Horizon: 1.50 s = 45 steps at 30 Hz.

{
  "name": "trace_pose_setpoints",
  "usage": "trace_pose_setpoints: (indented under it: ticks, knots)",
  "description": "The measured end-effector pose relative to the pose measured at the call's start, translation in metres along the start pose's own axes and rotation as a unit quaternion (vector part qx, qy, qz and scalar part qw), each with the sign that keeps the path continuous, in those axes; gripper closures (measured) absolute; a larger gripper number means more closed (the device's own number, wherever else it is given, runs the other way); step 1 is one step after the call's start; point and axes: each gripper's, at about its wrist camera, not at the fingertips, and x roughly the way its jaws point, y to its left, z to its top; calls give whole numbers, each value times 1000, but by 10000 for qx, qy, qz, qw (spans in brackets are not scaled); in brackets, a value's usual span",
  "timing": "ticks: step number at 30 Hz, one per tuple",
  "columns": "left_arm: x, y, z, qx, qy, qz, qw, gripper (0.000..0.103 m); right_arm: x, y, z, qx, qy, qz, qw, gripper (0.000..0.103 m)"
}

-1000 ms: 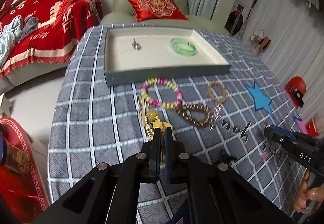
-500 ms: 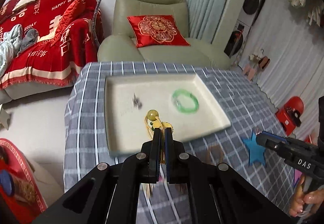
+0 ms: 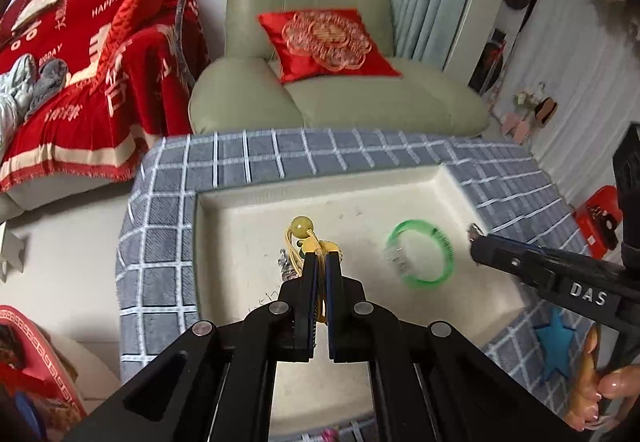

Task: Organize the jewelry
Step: 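Carry both items over the tray and open the right tool inside the green bangle, then open the left tool to drop the yellow cord bracelet into the tray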

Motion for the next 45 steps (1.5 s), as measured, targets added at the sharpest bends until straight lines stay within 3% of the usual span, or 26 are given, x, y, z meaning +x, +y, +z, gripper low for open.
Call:
trace_pose_setpoints:
  ticks: [9,15,20,24,26,27,30,37,45]
  knots:
    - [43,-5,-11,147,313,174,9993,83,64,-13,3,64,348,-318,9989,86]
    - [56,-14,-19,407,483,479,9969,83,68,-24,9,-23,236,-702,9972,86]
    - [58,-24,-23,726,440,761,9935,83,67,-25,9,-137,244,-713,9971,85]
    - [58,-24,-23,702,438,741,9938,83,68,-21,7,-159,278,-627,9975,84]
    - [56,-23,-25,655,417,706,9945,83,69,-19,7,-155,280,-603,9977,74]
    - [56,-22,-25,646,410,710,9945,83,68,-18,7,-166,251,-587,9978,63]
    - [55,-21,-25,604,411,736,9946,83,63,-18,7,-161,178,-554,9982,52]
    - [50,-18,-24,436,325,685,9962,83,37,-20,5,145,-79,-218,9996,50]
    - [41,-18,-20,363,224,656,9969,83,3,-19,-5,226,-362,-137,9990,48]
